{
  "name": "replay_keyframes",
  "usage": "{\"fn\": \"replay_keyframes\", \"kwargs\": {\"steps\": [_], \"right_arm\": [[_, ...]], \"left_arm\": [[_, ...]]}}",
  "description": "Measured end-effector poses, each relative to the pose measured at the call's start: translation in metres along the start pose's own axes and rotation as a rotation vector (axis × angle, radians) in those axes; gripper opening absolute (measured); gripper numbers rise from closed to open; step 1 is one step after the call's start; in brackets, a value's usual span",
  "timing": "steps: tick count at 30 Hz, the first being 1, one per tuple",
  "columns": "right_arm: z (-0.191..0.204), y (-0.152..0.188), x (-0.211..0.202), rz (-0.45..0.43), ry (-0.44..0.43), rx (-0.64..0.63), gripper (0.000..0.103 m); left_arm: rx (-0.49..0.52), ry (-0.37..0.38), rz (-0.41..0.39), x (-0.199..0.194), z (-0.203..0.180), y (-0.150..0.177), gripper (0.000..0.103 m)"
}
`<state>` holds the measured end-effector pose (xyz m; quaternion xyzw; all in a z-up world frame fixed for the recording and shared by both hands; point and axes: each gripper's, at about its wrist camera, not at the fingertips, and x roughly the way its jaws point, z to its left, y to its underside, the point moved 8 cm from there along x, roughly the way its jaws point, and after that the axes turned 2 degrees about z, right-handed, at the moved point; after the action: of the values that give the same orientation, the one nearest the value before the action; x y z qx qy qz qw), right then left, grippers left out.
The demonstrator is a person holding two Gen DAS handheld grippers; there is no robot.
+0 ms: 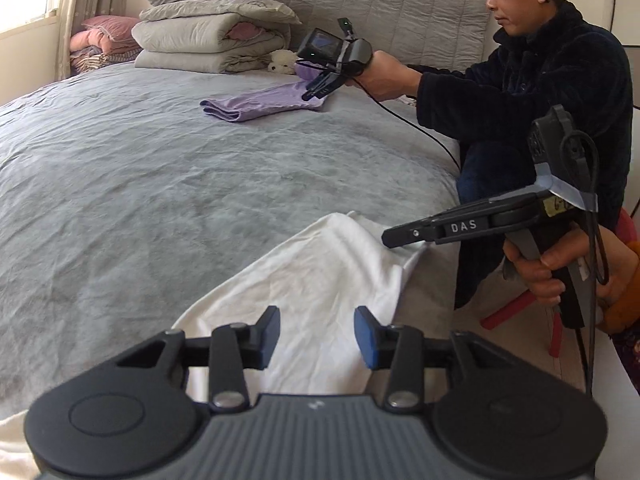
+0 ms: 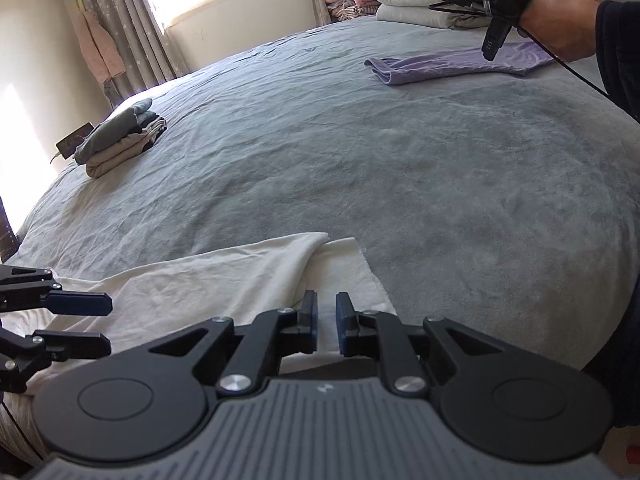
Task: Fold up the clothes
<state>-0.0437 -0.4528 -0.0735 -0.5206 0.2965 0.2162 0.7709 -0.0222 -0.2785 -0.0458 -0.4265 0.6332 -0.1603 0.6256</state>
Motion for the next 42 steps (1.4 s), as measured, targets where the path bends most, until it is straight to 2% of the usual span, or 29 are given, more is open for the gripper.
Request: {"fn": "replay_keyframes", "kwargs": {"steps": [3,6,11,14,15,18,21,26,31,38,41,42], "right_arm": [[0.007,0.002,0.002,0.009,-0.022,-0.008,0.015],[0.017,0.0,0.007,0.013,-0.035,-0.026,0.015],[0.049,-0.004,0.021,0.022,-0.118,-0.066,0.016],[0.072,0.002,0.025,0.041,-0.144,-0.143,0.028],[0.077,0.003,0.024,0.038,-0.142,-0.164,0.036],[0.078,0.003,0.016,0.035,-0.172,-0.145,0.039],[0.07,0.001,0.011,0.022,-0.145,-0.122,0.043],[0.047,-0.001,0.013,0.011,-0.113,-0.018,0.044],[0.029,-0.003,0.01,-0.013,-0.151,0.096,0.044],[0.021,0.0,0.008,-0.014,-0.154,0.122,0.043],[0.027,0.002,0.015,0.0,-0.168,0.105,0.035],[0.03,0.002,0.017,0.005,-0.174,0.097,0.026]], "left_arm": [[0.021,0.031,0.015,0.009,-0.013,0.002,0.044],[-0.029,0.045,0.022,0.016,-0.011,0.004,0.044],[-0.092,0.051,0.024,0.012,-0.003,0.011,0.044],[-0.12,0.051,0.029,0.01,0.004,0.016,0.044],[-0.129,0.05,0.031,0.009,0.006,0.018,0.044],[-0.14,0.051,0.034,0.008,0.009,0.023,0.044],[-0.147,0.056,0.031,0.007,0.011,0.025,0.044],[-0.153,0.062,0.03,0.005,0.011,0.027,0.044],[-0.161,0.055,0.031,-0.001,0.014,0.032,0.045],[-0.178,0.047,0.022,-0.011,0.017,0.037,0.045],[-0.19,0.045,0.023,-0.01,0.019,0.039,0.045],[-0.192,0.043,0.023,-0.01,0.019,0.039,0.045]]}}
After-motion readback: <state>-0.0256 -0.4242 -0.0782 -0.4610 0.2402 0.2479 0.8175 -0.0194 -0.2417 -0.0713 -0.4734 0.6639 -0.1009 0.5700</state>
